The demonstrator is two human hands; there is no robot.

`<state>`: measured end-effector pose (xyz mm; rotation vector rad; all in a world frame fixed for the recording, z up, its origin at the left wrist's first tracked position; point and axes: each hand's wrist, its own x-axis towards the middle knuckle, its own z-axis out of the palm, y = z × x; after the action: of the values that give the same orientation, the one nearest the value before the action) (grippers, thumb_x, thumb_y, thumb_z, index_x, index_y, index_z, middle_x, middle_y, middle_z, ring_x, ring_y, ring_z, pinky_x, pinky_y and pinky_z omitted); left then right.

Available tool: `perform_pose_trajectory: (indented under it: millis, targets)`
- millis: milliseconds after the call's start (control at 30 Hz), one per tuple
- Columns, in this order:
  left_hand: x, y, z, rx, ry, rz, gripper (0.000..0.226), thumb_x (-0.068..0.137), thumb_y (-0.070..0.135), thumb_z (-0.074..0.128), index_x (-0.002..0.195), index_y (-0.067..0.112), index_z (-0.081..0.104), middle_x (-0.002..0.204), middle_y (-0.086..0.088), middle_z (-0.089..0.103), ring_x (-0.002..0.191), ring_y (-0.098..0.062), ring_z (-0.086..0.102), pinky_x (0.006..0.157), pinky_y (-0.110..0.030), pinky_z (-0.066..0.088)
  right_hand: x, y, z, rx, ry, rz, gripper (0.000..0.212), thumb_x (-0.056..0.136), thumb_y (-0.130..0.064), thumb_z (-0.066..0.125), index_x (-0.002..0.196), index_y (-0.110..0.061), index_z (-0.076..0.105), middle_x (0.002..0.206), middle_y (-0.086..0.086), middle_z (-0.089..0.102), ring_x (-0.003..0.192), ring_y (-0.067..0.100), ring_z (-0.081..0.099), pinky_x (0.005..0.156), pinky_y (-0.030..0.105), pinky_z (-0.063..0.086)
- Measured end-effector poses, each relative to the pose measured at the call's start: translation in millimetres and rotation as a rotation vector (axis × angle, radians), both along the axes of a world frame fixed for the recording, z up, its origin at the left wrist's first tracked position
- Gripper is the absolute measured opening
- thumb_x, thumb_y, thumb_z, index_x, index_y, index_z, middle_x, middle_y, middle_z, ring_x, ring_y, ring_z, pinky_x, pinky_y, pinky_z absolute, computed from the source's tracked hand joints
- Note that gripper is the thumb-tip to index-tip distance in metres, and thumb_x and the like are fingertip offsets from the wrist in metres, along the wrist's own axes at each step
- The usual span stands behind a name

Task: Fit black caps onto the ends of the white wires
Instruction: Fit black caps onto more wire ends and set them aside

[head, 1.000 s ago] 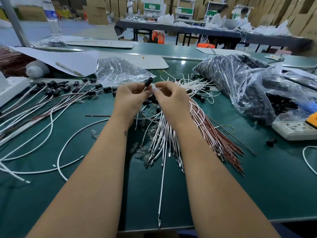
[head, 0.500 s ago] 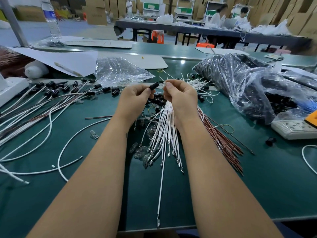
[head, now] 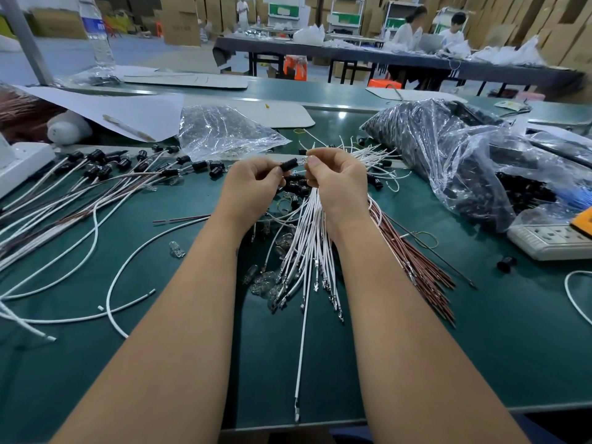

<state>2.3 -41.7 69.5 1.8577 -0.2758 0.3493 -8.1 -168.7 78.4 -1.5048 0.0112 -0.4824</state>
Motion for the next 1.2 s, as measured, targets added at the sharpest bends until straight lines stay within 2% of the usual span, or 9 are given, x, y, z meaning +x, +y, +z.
perform_pose_trajectory:
  millis: [133, 267, 433, 500, 600, 800, 933, 1100, 1200]
  targets:
    - [0.6, 0.6, -0.8, 0.008, -0.004, 0.024, 0.019, 0.093, 0.008, 0.055, 0.078, 0.008, 0.067, 0.061, 0.003, 0.056, 0.042, 0.004, 0.043, 0.047, -0.006, 0.032, 2.2, 0.0, -1.3, -0.089, -0.016, -0.019, 0.017, 0.089, -0.003, 0.061, 0.083, -0.018, 0.065, 0.082, 0.003, 0.064, 0.078, 0.016, 0.059, 0.08, 0.034, 0.053]
    - [3.1, 2.5, -2.3, 0.046, -0.004, 0.041, 0.018, 0.091, 0.01, 0.057, 0.078, 0.011, 0.069, 0.067, 0.001, 0.063, 0.05, 0.0, 0.046, 0.054, -0.013, 0.04, 2.9, -0.9, -2.3, -0.159, -0.022, -0.041, 0.019, 0.088, -0.003, 0.062, 0.081, -0.02, 0.065, 0.078, 0.0, 0.064, 0.075, 0.014, 0.059, 0.075, 0.03, 0.054]
    - [2.4, 1.5, -2.2, 0.038, -0.006, 0.027, 0.017, 0.091, 0.01, 0.058, 0.079, 0.013, 0.069, 0.067, 0.005, 0.064, 0.052, 0.003, 0.05, 0.055, -0.008, 0.04, 2.3, -1.9, -2.0, -0.134, 0.003, -0.038, 0.018, 0.089, -0.002, 0.062, 0.082, -0.018, 0.065, 0.08, 0.002, 0.065, 0.077, 0.014, 0.06, 0.079, 0.033, 0.055]
    - [2.0, 1.6, -1.6, 0.006, -0.008, 0.027, 0.017, 0.09, 0.009, 0.058, 0.077, 0.012, 0.069, 0.067, 0.003, 0.064, 0.057, -0.002, 0.052, 0.057, -0.01, 0.042, 1.1, -1.9, -1.1, -0.13, 0.013, -0.015, 0.017, 0.089, -0.002, 0.062, 0.082, -0.018, 0.065, 0.08, 0.002, 0.065, 0.074, 0.012, 0.06, 0.072, 0.027, 0.055]
    - [2.0, 2.8, -0.6, -0.06, 0.011, 0.02, 0.019, 0.088, 0.009, 0.06, 0.073, 0.014, 0.07, 0.067, 0.003, 0.065, 0.057, -0.002, 0.053, 0.059, -0.011, 0.044, -1.3, -1.5, 0.2, -0.092, 0.026, 0.02, 0.016, 0.09, -0.003, 0.062, 0.083, -0.017, 0.066, 0.077, 0.002, 0.064, 0.064, 0.006, 0.059, 0.06, 0.016, 0.048]
    - [1.9, 5.4, -0.2, -0.081, 0.01, 0.025, 0.007, 0.088, 0.009, 0.066, 0.084, 0.01, 0.072, 0.069, 0.004, 0.066, 0.052, 0.007, 0.054, 0.057, -0.008, 0.043, -2.8, -1.2, 1.4, 0.001, 0.072, 0.055, 0.013, 0.089, -0.002, 0.061, 0.082, -0.012, 0.066, 0.073, 0.005, 0.064, 0.061, 0.01, 0.059, 0.061, 0.02, 0.05]
    - [1.9, 5.9, -1.2, -0.039, 0.008, 0.015, 0.008, 0.09, 0.011, 0.065, 0.088, 0.006, 0.071, 0.069, 0.001, 0.066, 0.051, 0.006, 0.053, 0.057, -0.009, 0.043, -3.4, -2.2, -1.1, 0.0, 0.086, 0.06, 0.014, 0.092, -0.007, 0.06, 0.08, -0.012, 0.063, 0.069, 0.001, 0.065, 0.059, 0.008, 0.059, 0.061, 0.021, 0.052]
    - [3.5, 5.5, -2.8, -0.089, 0.055, -0.002, 0.01, 0.09, 0.011, 0.065, 0.089, 0.003, 0.071, 0.069, -0.003, 0.066, 0.045, 0.004, 0.05, 0.051, -0.01, 0.039, -1.3, -3.0, -0.5, 0.108, 0.127, 0.1, 0.013, 0.095, -0.004, 0.056, 0.084, -0.01, 0.062, 0.068, 0.003, 0.064, 0.057, 0.008, 0.059, 0.06, 0.021, 0.052]
    - [2.7, 6.3, -3.7, -0.103, 0.042, -0.012, 0.006, 0.087, 0.007, 0.068, 0.089, 0.003, 0.072, 0.07, -0.002, 0.067, 0.052, 0.005, 0.056, 0.057, -0.008, 0.043, -0.1, -2.7, -1.0, 0.054, 0.144, 0.075, 0.014, 0.094, -0.004, 0.058, 0.082, -0.01, 0.062, 0.067, 0.002, 0.062, 0.055, 0.007, 0.057, 0.057, 0.018, 0.051]
